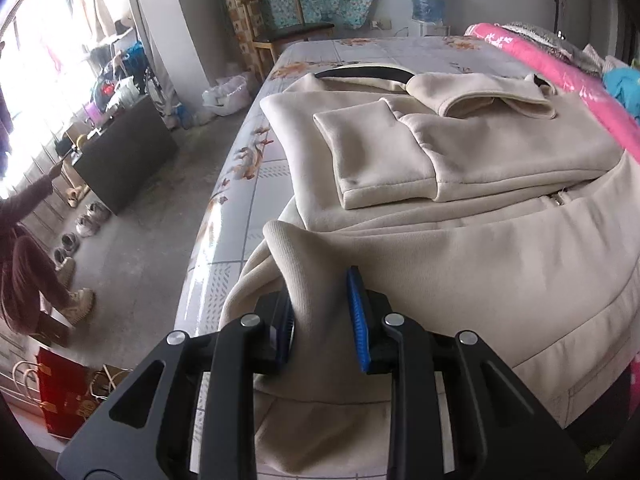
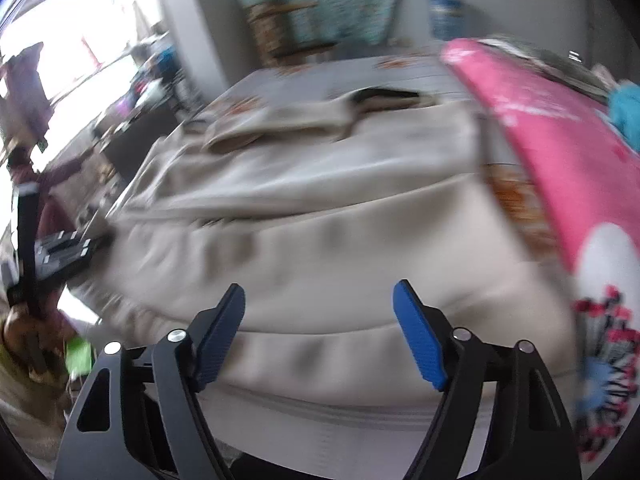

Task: Fold large clothes

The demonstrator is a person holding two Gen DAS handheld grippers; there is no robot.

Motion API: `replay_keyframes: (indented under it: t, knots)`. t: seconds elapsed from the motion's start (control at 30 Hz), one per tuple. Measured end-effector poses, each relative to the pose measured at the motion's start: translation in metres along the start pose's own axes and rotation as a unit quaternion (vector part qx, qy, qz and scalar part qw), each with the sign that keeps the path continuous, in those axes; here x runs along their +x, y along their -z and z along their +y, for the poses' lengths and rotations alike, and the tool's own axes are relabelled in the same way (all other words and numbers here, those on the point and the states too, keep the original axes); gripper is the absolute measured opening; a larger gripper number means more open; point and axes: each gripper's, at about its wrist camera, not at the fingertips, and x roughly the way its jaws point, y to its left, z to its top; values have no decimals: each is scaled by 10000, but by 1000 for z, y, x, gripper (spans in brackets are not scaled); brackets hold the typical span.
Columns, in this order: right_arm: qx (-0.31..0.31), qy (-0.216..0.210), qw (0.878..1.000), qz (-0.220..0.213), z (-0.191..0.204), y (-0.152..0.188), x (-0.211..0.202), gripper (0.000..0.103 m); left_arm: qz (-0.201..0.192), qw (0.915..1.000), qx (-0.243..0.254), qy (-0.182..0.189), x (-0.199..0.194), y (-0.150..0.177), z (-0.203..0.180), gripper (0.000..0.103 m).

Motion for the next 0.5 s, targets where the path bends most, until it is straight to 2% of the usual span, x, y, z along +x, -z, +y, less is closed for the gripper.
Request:
replay_keyframes:
  t: [0.13,0.3,0.4,0.5]
  knots:
    - [119,392,9990,-160,-26,-21,-2,63,1,10000,5,-46,0,-1,0,25]
    - [179,567,9982,-105,-46,-47,23,55,16,10000,-14,-64,0,-1,-1,25]
    - [298,626,9976,-23,-56,-53,38,51,7,9999,6,-106,0,0,-2,25]
    - [557,423,9974,149,-69,-49,48,42,4,9999,27,-145,0,0,-3,25]
